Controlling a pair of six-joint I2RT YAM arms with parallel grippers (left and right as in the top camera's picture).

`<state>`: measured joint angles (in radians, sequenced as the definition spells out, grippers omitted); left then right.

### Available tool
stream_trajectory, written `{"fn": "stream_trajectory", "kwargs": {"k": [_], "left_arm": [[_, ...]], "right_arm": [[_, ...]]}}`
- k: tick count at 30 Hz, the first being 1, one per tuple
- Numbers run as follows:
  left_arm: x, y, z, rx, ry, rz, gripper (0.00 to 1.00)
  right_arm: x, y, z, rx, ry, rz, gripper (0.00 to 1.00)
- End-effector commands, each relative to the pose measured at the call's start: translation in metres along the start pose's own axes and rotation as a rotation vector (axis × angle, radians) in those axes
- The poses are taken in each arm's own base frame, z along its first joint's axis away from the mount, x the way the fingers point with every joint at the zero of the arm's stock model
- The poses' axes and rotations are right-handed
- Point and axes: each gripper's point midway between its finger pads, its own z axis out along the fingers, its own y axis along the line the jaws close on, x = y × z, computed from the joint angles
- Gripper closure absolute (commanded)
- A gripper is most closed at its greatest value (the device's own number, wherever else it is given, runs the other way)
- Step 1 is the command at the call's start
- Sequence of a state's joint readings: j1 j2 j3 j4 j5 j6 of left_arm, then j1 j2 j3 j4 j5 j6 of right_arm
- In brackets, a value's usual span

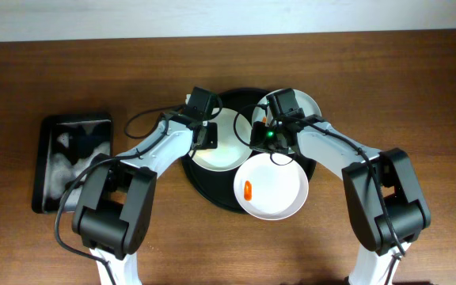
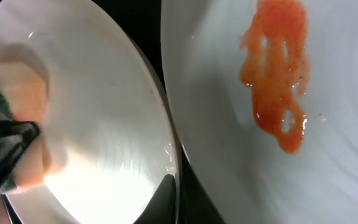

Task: Clean dirty plates on tray and stack at the side

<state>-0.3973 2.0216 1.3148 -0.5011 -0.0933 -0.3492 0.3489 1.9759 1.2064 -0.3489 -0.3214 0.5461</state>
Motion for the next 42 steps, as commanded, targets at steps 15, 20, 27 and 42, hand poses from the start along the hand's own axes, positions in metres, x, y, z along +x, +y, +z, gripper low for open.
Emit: {"fn": "stream_trajectory", "kwargs": {"k": [15, 20, 27, 42], "left_arm": [[-0.009, 0.043, 0.003, -0.239, -0.006, 0.096, 1.00], [-0.014, 0.038, -0.002, -0.227, -0.009, 0.089, 1.00], [-0.013, 0.024, -0.002, -0.210, -0.022, 0.113, 1.00], [-0.012, 0.022, -0.002, -0.195, -0.017, 0.113, 1.00]], "right_arm": [[-0.010, -0.019, -0.042, 0.203, -0.073, -0.107, 0.96], [-0.010, -0.012, -0.055, 0.187, -0.079, -0.155, 0.94], [0.004, 0.016, -0.017, 0.027, -0.007, -0.128, 0.45], [0.002, 0.003, 0.017, 0.064, -0.021, -0.003, 0.96]]}}
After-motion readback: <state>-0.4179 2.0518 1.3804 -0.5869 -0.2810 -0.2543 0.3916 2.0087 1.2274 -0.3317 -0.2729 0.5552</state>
